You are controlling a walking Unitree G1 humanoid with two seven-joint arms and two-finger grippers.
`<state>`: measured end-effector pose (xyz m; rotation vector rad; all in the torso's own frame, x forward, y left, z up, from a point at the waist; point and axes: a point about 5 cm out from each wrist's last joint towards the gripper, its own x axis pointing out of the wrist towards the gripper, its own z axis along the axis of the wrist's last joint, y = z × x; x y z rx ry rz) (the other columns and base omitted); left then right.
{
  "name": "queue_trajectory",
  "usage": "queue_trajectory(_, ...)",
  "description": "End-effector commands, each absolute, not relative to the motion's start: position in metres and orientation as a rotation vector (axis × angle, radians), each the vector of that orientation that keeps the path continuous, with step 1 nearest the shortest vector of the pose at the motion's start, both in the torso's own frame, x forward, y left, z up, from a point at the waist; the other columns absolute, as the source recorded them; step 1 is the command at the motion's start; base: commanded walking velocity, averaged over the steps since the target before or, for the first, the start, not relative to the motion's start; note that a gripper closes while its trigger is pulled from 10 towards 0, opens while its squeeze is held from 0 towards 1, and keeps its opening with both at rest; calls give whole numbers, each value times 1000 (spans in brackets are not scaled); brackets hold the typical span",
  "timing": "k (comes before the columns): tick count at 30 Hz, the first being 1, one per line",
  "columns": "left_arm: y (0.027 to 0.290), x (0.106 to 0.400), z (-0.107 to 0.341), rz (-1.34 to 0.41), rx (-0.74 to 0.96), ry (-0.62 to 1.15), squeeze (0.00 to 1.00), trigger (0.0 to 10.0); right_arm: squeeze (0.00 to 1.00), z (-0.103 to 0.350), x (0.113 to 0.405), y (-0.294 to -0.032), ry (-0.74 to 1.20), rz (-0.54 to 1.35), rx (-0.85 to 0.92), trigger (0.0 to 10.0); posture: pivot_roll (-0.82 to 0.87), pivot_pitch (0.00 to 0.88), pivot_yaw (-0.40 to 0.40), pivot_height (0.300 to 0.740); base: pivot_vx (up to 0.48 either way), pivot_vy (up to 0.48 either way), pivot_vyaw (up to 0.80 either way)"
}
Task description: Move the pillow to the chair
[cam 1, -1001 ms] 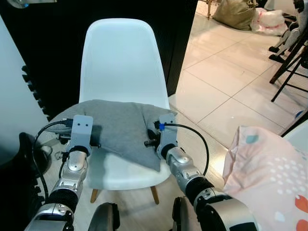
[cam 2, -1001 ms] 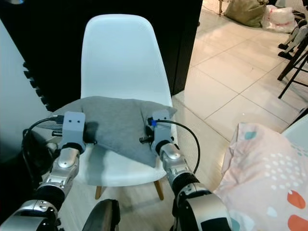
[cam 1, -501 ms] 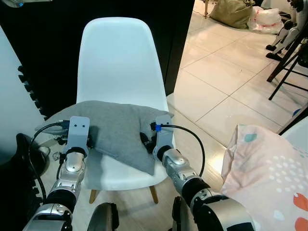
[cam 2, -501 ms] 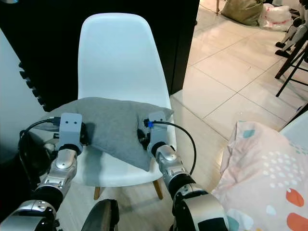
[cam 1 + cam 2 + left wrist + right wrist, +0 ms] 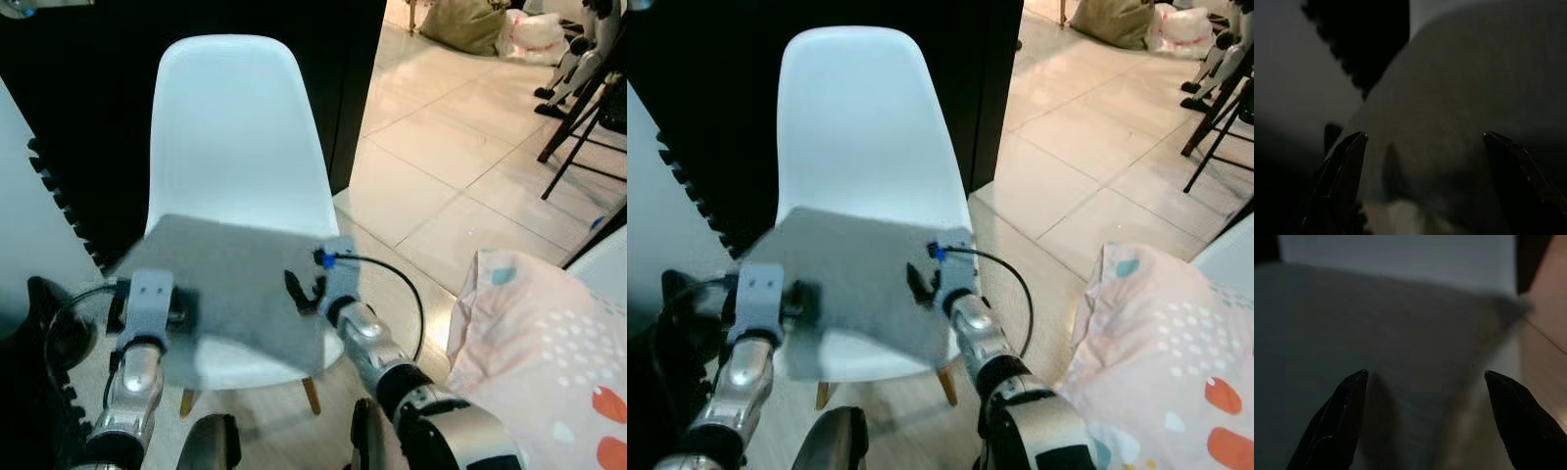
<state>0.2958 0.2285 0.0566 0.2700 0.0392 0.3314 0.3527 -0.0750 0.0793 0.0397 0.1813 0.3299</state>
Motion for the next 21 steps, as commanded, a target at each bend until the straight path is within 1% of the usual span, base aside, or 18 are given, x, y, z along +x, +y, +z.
queue_trajectory(1,228,289,52,350,271,39,1000,10000,1000,70,348,-83,210,279,34,10000,33,133,-65,585,0,0,0)
queue_trajectory(2,232,281,48,393,273,45,1000,10000,1000,63,347,-92,239,225,-4,10000,30,124,-61,585,0,0,0)
queue_trajectory(3,232,281,48,393,273,45,1000,10000,1000,63,347,-92,239,225,-4,10000,30,124,-61,585,0,0,0)
queue_trajectory(4,239,270,42,461,264,53,1000,10000,1000,57,344,-105,267,154,-30,10000,30,122,-61,585,0,0,0)
queue_trajectory(5,240,266,45,494,226,24,0,10000,0,58,344,-111,247,119,-9,10000,30,114,-59,585,0,0,0)
queue_trajectory(8,241,266,53,511,191,-24,0,10000,0,62,346,-117,205,83,26,10000,31,106,-59,585,0,0,0)
queue_trajectory(11,236,274,64,474,178,-56,0,10000,0,67,347,-119,165,81,55,10000,34,98,-61,585,0,0,0)
queue_trajectory(12,211,294,74,285,115,-55,0,10000,0,73,346,-117,119,117,37,10000,33,84,-60,585,0,0,0)
queue_trajectory(14,190,305,76,165,112,-32,0,10000,0,76,344,-115,70,155,11,10000,25,77,-55,585,0,0,0)
queue_trajectory(15,190,305,76,165,112,-32,0,10000,0,76,344,-115,70,155,11,10000,25,77,-55,585,0,0,0)
queue_trajectory(18,174,306,78,110,123,-44,0,10000,0,74,339,-114,67,209,28,10000,14,75,-44,585,0,0,0)
queue_trajectory(21,167,308,79,114,123,-35,0,10000,0,72,334,-117,62,233,68,10000,1,72,-37,590,0,0,0)
